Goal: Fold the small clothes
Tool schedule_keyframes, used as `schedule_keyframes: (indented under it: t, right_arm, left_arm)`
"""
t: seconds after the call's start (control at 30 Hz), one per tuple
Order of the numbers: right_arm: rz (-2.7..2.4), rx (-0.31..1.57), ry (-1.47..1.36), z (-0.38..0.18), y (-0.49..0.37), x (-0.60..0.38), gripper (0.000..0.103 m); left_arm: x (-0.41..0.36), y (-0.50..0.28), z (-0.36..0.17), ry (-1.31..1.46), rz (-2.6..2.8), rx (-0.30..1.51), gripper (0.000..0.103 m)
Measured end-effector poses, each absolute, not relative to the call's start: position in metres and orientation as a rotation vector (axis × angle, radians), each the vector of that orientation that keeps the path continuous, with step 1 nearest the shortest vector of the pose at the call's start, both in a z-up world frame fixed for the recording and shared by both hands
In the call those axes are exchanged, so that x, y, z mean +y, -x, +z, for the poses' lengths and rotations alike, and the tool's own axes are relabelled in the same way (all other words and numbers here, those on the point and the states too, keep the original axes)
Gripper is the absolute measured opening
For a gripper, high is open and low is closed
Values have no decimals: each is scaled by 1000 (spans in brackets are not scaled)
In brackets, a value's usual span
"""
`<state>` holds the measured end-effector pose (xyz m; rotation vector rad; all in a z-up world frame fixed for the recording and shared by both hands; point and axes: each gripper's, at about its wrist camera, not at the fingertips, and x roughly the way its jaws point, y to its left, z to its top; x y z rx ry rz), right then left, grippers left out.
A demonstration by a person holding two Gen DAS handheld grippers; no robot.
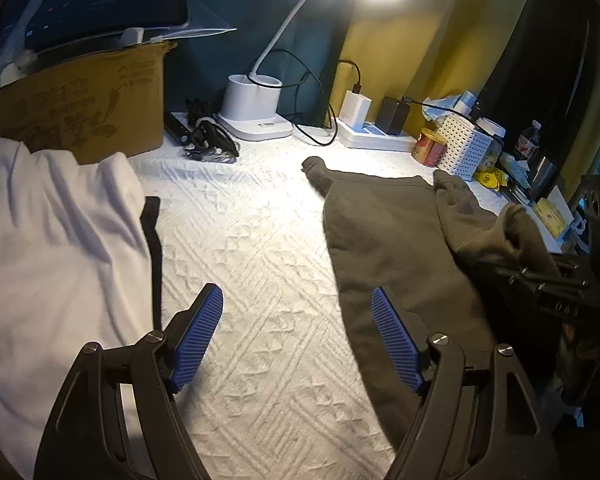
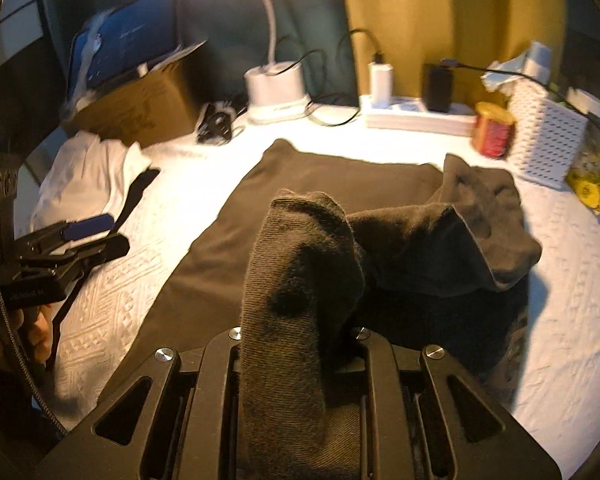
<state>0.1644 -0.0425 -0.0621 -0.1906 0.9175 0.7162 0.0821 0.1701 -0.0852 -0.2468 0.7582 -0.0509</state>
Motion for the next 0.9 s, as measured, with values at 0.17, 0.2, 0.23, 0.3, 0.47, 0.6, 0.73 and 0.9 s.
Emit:
schedule_keyframes:
  t: [0.17, 0.2, 0.23, 0.3, 0.47, 0.6, 0.73, 0.9]
  right_arm:
    - [747, 944, 265, -70, -146, -20, 19]
    - [756, 950, 277, -71, -142, -17, 22]
    - [760, 953, 280, -71, -140, -16, 22]
    - [769, 964, 274, -71, -136, -13, 29]
    - [865, 980, 310, -71, -114, 0, 69]
    - [932, 960, 328, -63, -95, 3, 70]
    - [962, 924, 333, -50, -79, -5, 70]
    - [955, 878, 286, -34, -78, -31, 70]
  left_arm:
    - [175, -75, -85, 249, -45, 753, 77]
    - [175, -74, -84, 249, -45, 753, 77]
    - [175, -73, -84, 249, -44, 753, 77]
    - [175, -71, -82, 247, -44, 751, 77]
    - [171, -67, -75, 223, -45, 746, 77]
    - [167, -67, -69, 198, -40, 741, 77]
    - [161, -67, -61, 178, -39, 736, 77]
    - [140, -74, -46, 138, -57, 718, 77]
